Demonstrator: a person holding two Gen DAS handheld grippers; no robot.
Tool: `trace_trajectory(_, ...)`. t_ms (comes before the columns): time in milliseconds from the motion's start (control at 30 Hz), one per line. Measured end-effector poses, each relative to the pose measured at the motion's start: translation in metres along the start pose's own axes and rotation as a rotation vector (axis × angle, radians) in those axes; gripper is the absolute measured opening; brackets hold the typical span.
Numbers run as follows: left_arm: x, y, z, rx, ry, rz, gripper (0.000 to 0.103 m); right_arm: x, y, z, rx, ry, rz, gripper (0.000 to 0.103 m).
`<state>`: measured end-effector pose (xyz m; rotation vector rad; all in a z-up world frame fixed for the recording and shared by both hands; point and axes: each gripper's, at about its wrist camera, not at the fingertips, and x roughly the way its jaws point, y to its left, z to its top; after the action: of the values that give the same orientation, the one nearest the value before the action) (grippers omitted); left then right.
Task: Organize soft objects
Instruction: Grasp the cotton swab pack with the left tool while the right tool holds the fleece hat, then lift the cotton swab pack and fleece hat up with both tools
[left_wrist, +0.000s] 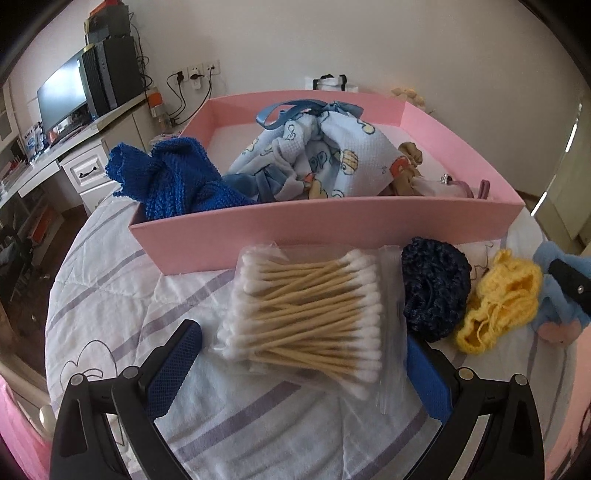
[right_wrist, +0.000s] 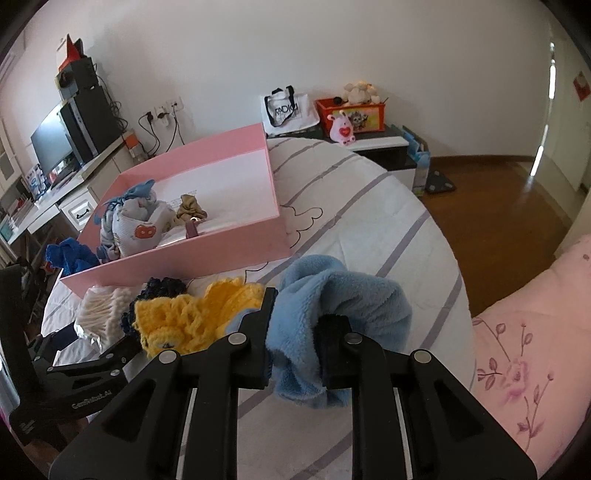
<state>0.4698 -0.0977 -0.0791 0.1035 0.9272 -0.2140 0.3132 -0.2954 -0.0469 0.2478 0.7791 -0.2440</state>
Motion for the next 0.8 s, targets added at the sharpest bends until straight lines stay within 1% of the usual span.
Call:
trace_trajectory(33,0.001,0.001,0.001,-0.003,-0.003,-0.003,0.103,0.001,0.0,0.0,-0.002,0.001,0.003,0.017)
trace_trajectory(100,0.002,0.003,0.001,-0.014,-0.013,-0.017,0.099,0.004,0.001,-0.001,-0.007,0.006,0.008,0.017)
trace_trajectory(167,0.0,0.008,0.0,-0.024,-0.022,-0.026,0.084,0.007,0.001,-0.003,-0.009,0.02,0.008,0.019)
trace_trajectory(200,-0.001,0.01,0.0,-0.028,-0.027,-0.024,0.08,0.009,0.0,-0.004,-0.008,0.03,0.0,0.021)
trace_trajectory(233,-0.003,0.013,-0.001,-0.031,-0.032,-0.021,0.074,0.011,0.0,-0.005,-0.008,0.035,-0.009,0.024)
trace_trajectory(267,-0.003,0.015,-0.001,-0.03,-0.035,-0.02,0.072,0.013,-0.001,-0.007,-0.008,0.039,-0.022,0.028)
trace_trajectory(300,-0.004,0.016,-0.002,-0.027,-0.037,-0.019,0.07,0.014,-0.002,-0.007,-0.007,0.039,-0.04,0.037)
trace_trajectory(333,-0.004,0.017,-0.003,-0.022,-0.039,-0.023,0.068,0.015,-0.003,-0.007,-0.007,0.038,-0.056,0.049)
trace_trajectory(367,-0.003,0.018,-0.002,-0.021,-0.04,-0.025,0.068,0.017,-0.005,-0.007,-0.003,0.036,-0.077,0.053)
trace_trajectory(400,-0.003,0.019,-0.002,-0.022,-0.042,-0.026,0.068,0.017,-0.007,-0.007,0.004,0.037,-0.083,0.057)
trace_trajectory(500,-0.005,0.022,-0.005,-0.026,-0.042,-0.033,0.067,0.022,-0.014,-0.007,0.018,0.067,-0.056,0.057)
trace_trajectory(567,-0.006,0.024,-0.006,-0.028,-0.041,-0.035,0.067,0.023,-0.017,-0.01,0.017,0.073,-0.053,0.057)
trace_trajectory(600,-0.007,0.027,-0.007,-0.029,-0.042,-0.033,0.067,0.022,-0.017,-0.012,0.017,0.074,-0.047,0.054)
trace_trajectory(667,-0.009,0.026,-0.008,-0.028,-0.041,-0.028,0.067,0.021,-0.018,-0.015,0.017,0.075,-0.021,0.039)
trace_trajectory(700,-0.01,0.025,-0.008,-0.028,-0.04,-0.025,0.067,0.021,-0.018,-0.017,0.02,0.081,0.008,0.027)
trace_trajectory(800,-0.017,0.023,-0.009,-0.03,-0.039,-0.023,0.067,0.018,-0.016,-0.019,0.015,0.074,0.011,0.015)
